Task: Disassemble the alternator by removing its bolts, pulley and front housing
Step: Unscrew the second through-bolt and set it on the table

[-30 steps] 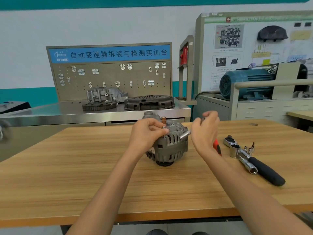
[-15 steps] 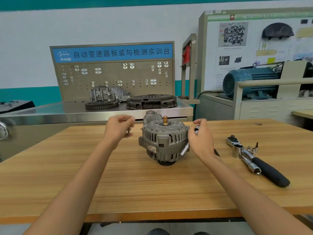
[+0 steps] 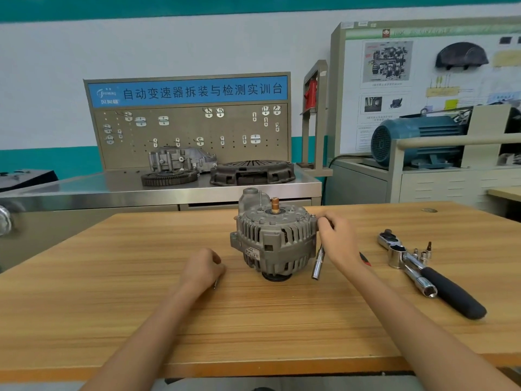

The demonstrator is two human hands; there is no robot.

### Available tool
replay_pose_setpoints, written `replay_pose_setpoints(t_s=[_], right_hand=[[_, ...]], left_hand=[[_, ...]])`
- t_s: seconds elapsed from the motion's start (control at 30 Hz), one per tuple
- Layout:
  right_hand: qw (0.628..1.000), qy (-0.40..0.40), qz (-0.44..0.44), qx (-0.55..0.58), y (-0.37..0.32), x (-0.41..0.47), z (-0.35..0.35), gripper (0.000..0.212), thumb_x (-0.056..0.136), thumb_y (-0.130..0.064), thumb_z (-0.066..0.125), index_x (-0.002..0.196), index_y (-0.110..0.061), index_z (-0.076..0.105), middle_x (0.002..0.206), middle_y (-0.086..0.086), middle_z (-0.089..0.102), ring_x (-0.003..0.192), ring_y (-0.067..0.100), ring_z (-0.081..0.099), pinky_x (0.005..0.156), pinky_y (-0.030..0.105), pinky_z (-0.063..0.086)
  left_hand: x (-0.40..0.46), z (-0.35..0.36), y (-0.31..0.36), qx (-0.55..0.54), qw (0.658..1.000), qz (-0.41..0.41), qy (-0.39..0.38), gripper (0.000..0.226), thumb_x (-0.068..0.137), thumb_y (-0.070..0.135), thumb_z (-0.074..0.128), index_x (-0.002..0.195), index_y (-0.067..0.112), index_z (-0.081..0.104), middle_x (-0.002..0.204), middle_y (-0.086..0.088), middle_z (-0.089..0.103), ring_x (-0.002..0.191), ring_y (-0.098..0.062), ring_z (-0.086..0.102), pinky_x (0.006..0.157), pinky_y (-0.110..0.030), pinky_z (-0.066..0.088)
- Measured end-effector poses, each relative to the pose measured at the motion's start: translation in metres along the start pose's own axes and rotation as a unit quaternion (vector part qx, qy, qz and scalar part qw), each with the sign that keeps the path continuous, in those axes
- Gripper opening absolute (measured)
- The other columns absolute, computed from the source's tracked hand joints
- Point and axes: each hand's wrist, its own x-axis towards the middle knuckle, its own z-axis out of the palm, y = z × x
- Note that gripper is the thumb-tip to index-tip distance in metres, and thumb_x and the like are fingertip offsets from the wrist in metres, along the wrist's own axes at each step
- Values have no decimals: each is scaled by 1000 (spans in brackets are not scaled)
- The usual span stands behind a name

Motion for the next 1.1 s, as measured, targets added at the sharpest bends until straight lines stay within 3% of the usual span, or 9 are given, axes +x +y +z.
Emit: replay_pose_setpoints(t_s=[0.1,0.2,0.33,0.43,0.6,0.7,0.87,0.97,1.1], right_hand=[[1000,9,6,17,1,2,0,30,94,-9,39,76,6,59,67,16,54,64,17,45,50,16,31],[999,9,32,20,1,7,0,35,94,-9,35,82,7,64,80,16,64,69,14,51,56,19,37],[998,10,49,26,0,9,-1,36,94,-8,35,80,5,65,83,15,66,69,12,52,58,20,40],[997,17,56,43,-1,7,-1,37,93,-8,35,78,4,66,82,16,66,69,12,52,51,9,37],[996,40,53,55,-3,4,0,35,91,-5,36,73,12,61,68,19,57,65,16,49,48,11,35],[998,45,33,26,-5,1,1,36,92,-6,36,70,14,57,64,14,52,62,18,47,48,17,35],[997,40,-67,-26,-15,-9,-1,39,88,-9,33,58,7,52,56,16,49,55,25,44,51,34,35],[993,30,-113,-25,-22,-17,1,40,80,-15,30,58,6,55,58,18,54,58,28,49,56,35,38],[994,7,-102,29,-31,-20,4,36,82,-10,36,58,4,58,52,5,51,52,9,48,51,26,37]], left_hand=[[-12,-13,15,-71,994,12,81,36,97,24,49,125,2,55,120,-16,63,112,-29,57,88,-30,43],[-36,-31,41,-275,941,61,186,28,101,24,39,105,11,63,101,-8,66,99,-26,61,84,-34,45],[-65,-35,74,-400,907,103,76,18,97,42,40,96,36,56,105,5,64,100,-12,58,93,-39,48],[-70,-30,83,-342,932,106,49,57,89,58,43,135,25,47,134,0,50,123,-17,47,104,-44,41],[-68,-19,90,-308,946,87,40,90,75,71,49,146,20,28,142,-4,34,134,-21,30,110,-47,33],[-59,-14,96,-320,942,67,79,83,79,63,55,143,15,33,141,-6,38,132,-23,33,108,-47,35],[-48,-11,95,-426,899,60,86,31,89,49,52,110,27,47,125,1,54,102,-11,53,90,-35,46],[-33,-12,86,-505,861,26,56,46,97,39,44,139,19,41,141,-1,46,124,-18,46,103,-38,38],[-11,-13,77,-586,810,-7,-5,40,98,30,40,136,18,47,135,-5,54,124,-23,49,107,-49,36]])
